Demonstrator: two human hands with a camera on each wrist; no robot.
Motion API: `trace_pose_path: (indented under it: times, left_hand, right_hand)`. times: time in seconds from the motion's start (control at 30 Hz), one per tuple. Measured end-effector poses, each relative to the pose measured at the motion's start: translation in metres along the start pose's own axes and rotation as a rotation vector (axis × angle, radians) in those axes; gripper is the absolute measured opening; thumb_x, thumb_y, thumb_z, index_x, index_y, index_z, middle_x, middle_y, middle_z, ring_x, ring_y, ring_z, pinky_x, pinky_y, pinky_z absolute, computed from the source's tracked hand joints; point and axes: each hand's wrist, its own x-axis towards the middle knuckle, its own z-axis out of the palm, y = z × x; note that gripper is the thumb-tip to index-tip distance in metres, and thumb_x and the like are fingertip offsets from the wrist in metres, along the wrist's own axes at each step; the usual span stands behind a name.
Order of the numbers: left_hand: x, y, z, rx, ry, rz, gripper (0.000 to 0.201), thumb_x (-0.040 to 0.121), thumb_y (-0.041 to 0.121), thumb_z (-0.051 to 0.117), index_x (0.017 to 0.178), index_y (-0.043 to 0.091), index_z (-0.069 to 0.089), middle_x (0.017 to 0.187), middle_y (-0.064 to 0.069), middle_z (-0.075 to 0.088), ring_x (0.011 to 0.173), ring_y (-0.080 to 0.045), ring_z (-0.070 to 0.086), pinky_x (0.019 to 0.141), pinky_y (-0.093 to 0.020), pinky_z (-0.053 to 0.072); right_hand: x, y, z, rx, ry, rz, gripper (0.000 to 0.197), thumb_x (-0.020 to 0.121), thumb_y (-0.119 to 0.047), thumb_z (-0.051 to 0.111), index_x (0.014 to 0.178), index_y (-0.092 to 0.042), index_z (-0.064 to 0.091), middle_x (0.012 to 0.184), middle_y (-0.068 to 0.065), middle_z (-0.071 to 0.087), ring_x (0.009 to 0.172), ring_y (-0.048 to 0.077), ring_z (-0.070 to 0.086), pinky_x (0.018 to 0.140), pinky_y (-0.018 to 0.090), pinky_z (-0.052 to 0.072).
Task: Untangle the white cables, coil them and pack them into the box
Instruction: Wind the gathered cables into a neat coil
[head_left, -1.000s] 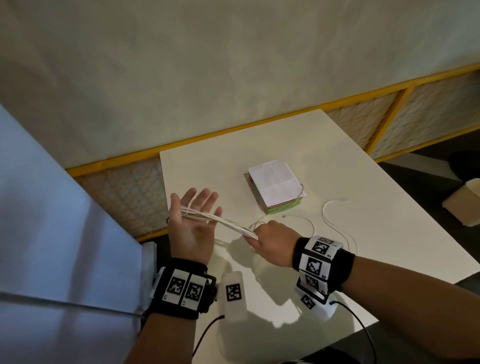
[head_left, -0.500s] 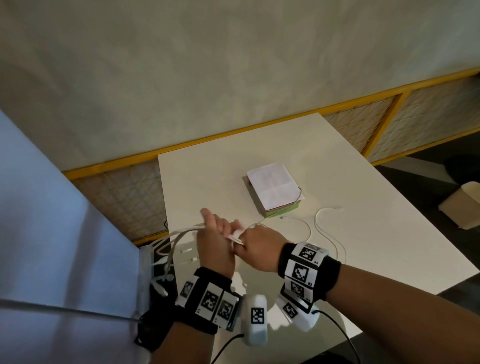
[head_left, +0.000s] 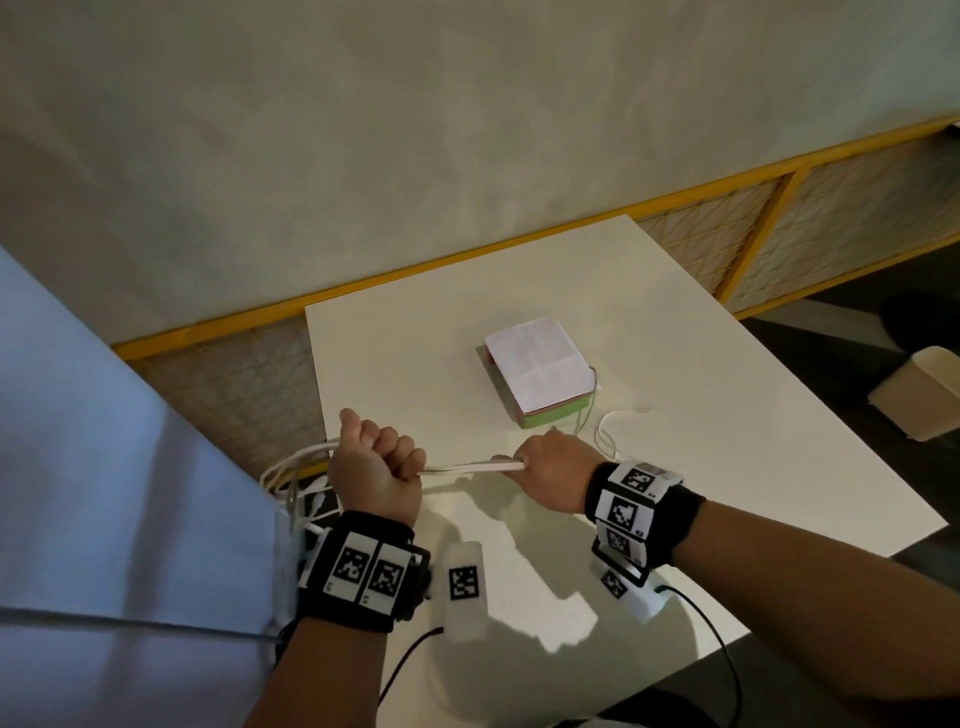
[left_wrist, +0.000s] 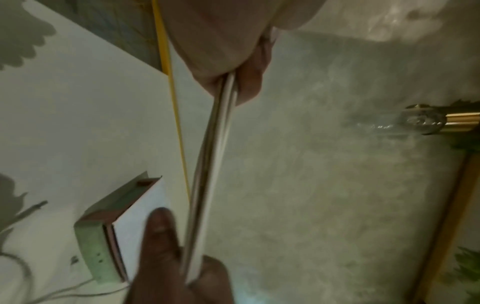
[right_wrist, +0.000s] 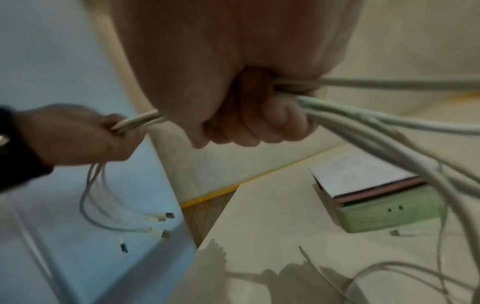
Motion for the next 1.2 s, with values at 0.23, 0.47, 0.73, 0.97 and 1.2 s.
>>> trace_pose_path:
  times: [0.23, 0.47, 0.73, 0.97, 1.2]
  left_hand:
    - [-0.004, -0.006, 0.009, 0.267, -0.134, 0.016, 0.036, 0.094, 0.046, 0.044, 0.109, 0.018, 0.059, 0.104, -0.007, 0.065, 0.105, -0.021, 0.061, 0.089, -0.037, 0.044]
    - [-0.029, -0.053, 0.013, 0.624, -0.38, -0.085, 0.035, 0.095, 0.043, 0.044, 0.114, 0.021, 0.063, 0.139, -0.012, 0.053, 0.132, -0.027, 0.045, 0.113, -0.049, 0.029]
    - [-0.03, -0.06, 0.041, 0.308, -0.176, 0.082, 0.037, 0.103, 0.022, 0.032, 0.07, 0.012, 0.044, 0.058, 0.001, 0.064, 0.082, -0.019, 0.069, 0.088, -0.038, 0.047]
    - [-0.001, -0.014, 0.026, -0.052, -0.046, 0.1, 0.04, 0.102, 0.031, 0.034, 0.064, 0.021, 0.041, 0.044, 0.009, 0.027, 0.036, -0.008, 0.023, 0.039, -0.02, 0.029]
    - [0.011, 0.008, 0.014, -0.054, 0.02, 0.122, 0.037, 0.098, 0.024, 0.032, 0.061, 0.022, 0.036, 0.041, 0.01, 0.021, 0.033, -0.007, 0.018, 0.034, -0.016, 0.019]
  right_hand:
    - [0.004, 0.006, -0.003, 0.05, 0.097, 0.082, 0.049, 0.097, -0.045, 0.029, 0.075, -0.008, 0.052, 0.089, 0.024, 0.063, 0.081, 0.039, 0.059, 0.066, 0.034, 0.037]
    - [0.009, -0.012, -0.007, -0.048, 0.101, 0.042, 0.035, 0.097, -0.029, 0.034, 0.106, -0.004, 0.058, 0.1, 0.02, 0.064, 0.091, 0.038, 0.061, 0.065, 0.033, 0.036]
    - [0.007, -0.013, -0.005, -0.028, 0.135, 0.1, 0.037, 0.092, -0.041, 0.039, 0.089, -0.008, 0.055, 0.09, 0.016, 0.065, 0.079, 0.033, 0.06, 0.063, 0.033, 0.04]
    - [-0.01, 0.037, 0.002, 0.009, 0.064, 0.155, 0.035, 0.094, -0.038, 0.037, 0.08, -0.012, 0.056, 0.093, 0.018, 0.065, 0.085, 0.034, 0.058, 0.068, 0.032, 0.038]
    - [-0.016, 0.069, 0.003, -0.023, 0.052, 0.208, 0.048, 0.096, -0.046, 0.03, 0.09, -0.011, 0.062, 0.096, 0.019, 0.066, 0.092, 0.037, 0.059, 0.069, 0.034, 0.038]
